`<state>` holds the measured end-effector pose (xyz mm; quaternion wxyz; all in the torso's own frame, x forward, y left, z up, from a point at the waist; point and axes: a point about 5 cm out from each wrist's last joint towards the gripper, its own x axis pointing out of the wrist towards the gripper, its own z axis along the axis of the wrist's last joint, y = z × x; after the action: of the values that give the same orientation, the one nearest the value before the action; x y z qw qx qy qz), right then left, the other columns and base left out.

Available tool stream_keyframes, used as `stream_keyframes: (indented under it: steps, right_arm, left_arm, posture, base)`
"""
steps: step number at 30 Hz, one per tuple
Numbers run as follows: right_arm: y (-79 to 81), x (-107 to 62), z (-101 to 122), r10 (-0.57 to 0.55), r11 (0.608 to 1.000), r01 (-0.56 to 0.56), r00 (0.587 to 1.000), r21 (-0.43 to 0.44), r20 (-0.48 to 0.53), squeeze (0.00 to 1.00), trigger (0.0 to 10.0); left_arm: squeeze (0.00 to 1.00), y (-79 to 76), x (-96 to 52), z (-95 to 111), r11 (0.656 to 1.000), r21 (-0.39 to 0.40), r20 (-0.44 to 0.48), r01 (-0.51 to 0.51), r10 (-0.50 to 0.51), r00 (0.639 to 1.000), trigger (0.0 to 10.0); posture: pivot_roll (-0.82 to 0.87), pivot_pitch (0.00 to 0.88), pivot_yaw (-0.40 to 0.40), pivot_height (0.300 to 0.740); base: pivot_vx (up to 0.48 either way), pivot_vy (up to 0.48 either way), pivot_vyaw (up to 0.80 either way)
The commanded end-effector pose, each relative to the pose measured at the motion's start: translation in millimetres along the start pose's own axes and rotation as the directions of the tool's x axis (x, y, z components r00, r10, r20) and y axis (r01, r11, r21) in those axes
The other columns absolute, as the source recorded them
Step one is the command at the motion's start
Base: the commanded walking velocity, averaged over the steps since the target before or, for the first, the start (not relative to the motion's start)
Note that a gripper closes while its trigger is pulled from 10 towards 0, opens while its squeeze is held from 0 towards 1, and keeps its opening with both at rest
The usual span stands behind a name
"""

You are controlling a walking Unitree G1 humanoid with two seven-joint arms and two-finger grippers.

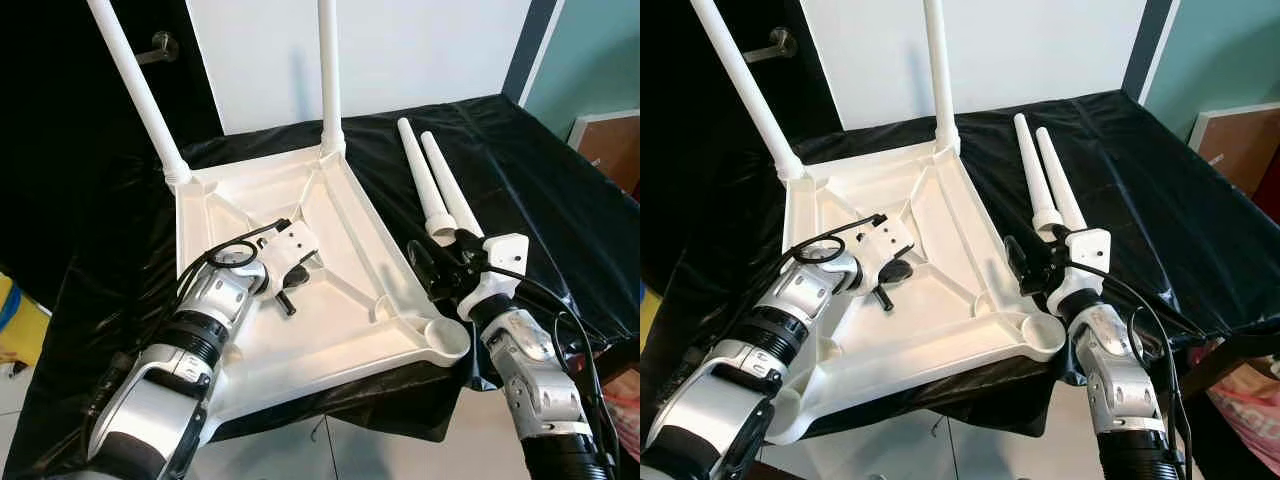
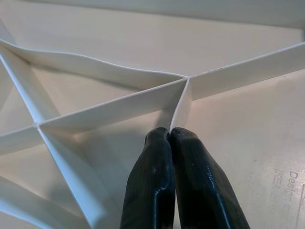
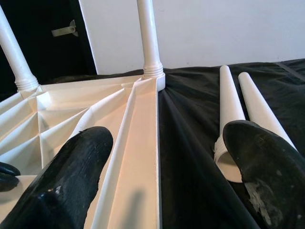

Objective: Building children table

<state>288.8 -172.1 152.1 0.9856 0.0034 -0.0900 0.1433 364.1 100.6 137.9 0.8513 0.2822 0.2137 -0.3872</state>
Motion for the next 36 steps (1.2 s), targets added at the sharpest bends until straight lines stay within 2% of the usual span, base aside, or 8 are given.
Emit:
stream_keyframes:
  steps: [1, 4, 6, 12, 13, 31, 32, 36]
  right_arm:
    - [-0.3, 2.3, 3.3, -0.008, 1.000, 0.008, 1.000, -0.011, 0.015, 0.00, 10.0]
    - [-0.2, 3.1, 3.8, -0.023, 1.000, 0.023, 1.000, -0.007, 0.021, 0.00, 10.0]
    - [-2.0, 4.6, 3.4, -0.084, 0.996, 0.084, 0.996, 0.005, 0.029, 0.00, 10.0]
    - [-15.9, 7.1, -0.8, -0.247, 0.968, 0.247, 0.969, -0.052, 0.001, 0.00, 10.0]
    - [-25.1, 7.6, -1.1, -0.322, 0.944, 0.320, 0.947, -0.078, -0.008, 0.00, 10.0]
    - [-68.9, 7.7, -7.7, -0.536, 0.842, 0.523, 0.840, -0.131, -0.088, 0.00, 10.0]
    - [-69.5, 9.6, -11.1, -0.512, 0.859, 0.502, 0.851, -0.103, -0.120, 1.00, 10.0]
    - [-72.1, 13.3, -13.6, -0.485, 0.874, 0.480, 0.862, -0.071, -0.149, 1.00, 10.0]
  left_arm:
    - [0.00, 12.0, 1.4, -10.6, 0.965, -0.032, -0.044, -0.259, 0.258, 0.965, 6.5]
    - [0.00, 12.0, 0.8, -7.1, 0.968, -0.037, -0.026, -0.248, 0.247, 0.969, 10.0]
    - [1.00, 7.7, -1.4, -1.0, 0.982, -0.034, 0.020, -0.188, 0.189, 0.982, 10.0]
    - [1.00, 2.2, -4.6, 13.9, 0.990, -0.086, 0.134, -0.110, 0.121, 0.984, 10.0]
    - [0.00, -1.1, -7.8, 32.0, 0.979, -0.201, 0.257, -0.034, 0.086, 0.963, 10.0]
    - [0.00, -50.0, -23.6, 103.9, 0.958, -0.221, 0.666, 0.185, 0.010, 0.746, 10.0]
    - [0.00, -52.8, -27.6, 108.8, 0.954, -0.232, 0.700, 0.192, 0.026, 0.714, 10.0]
    - [0.20, -57.9, -33.5, 117.4, 0.927, -0.270, 0.761, 0.262, 0.039, 0.648, 10.0]
  posture:
    - [-0.20, 0.004, 0.053, 0.740]
    - [-0.20, 0.005, 0.054, 0.740]
    - [-0.20, 0.012, 0.054, 0.740]
    - [-0.19, 0.023, 0.050, 0.740]
    - [-0.19, 0.028, 0.051, 0.740]
    - [-0.19, 0.054, 0.055, 0.740]
    - [-0.20, 0.058, 0.060, 0.740]
    - [-0.20, 0.058, 0.063, 0.740]
  base:
    - [0.000, 0.000, 0.00]
    - [0.000, 0.000, 0.00]
    - [0.000, 0.000, 0.00]
    - [0.000, 0.000, 0.00]
    - [0.000, 0.000, 0.00]
    - [0.000, 0.000, 0.00]
    - [0.000, 0.000, 0.00]
    - [0.000, 0.000, 0.00]
